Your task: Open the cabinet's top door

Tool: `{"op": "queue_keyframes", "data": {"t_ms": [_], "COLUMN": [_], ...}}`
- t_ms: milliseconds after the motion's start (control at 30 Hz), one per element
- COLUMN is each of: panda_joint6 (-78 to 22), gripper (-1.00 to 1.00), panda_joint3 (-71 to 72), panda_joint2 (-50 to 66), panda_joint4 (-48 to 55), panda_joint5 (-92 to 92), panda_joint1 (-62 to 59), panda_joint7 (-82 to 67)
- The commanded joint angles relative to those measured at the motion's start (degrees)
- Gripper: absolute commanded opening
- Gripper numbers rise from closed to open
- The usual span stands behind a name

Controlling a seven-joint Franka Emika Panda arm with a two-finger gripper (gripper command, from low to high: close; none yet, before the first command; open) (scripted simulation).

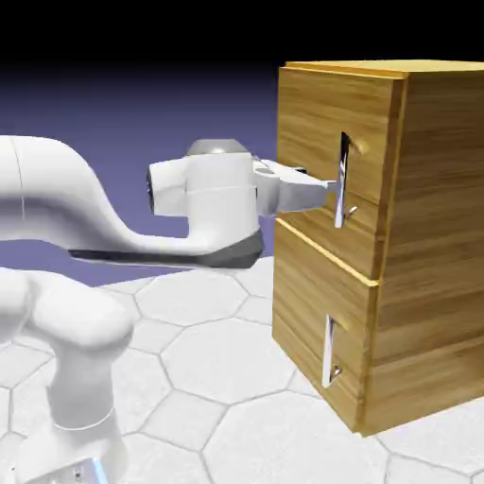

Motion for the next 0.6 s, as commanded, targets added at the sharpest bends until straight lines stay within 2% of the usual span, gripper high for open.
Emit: {"op": "queue_keyframes", "data": {"t_ms": [0, 100, 267, 300, 567], "panda_joint6": [-0.1, -0.1, -4.1, -4.1, -7.9], "gripper": [0.0, 0.0, 0.0, -1.0, -1.0], "panda_joint3": [-0.7, -1.4, -6.7, -6.7, 5.4], "panda_joint2": [-0.4, -0.9, 4.7, 4.7, 3.7], "panda_joint4": [0.2, 0.4, 6.5, 6.5, -1.9], "panda_joint5": [-2.5, -5.0, -7.4, -7.4, 1.2], "panda_joint1": [0.5, 1.1, 10.9, 10.9, -3.7], "panda_joint7": [1.9, 3.9, 5.5, 5.5, 5.5]}}
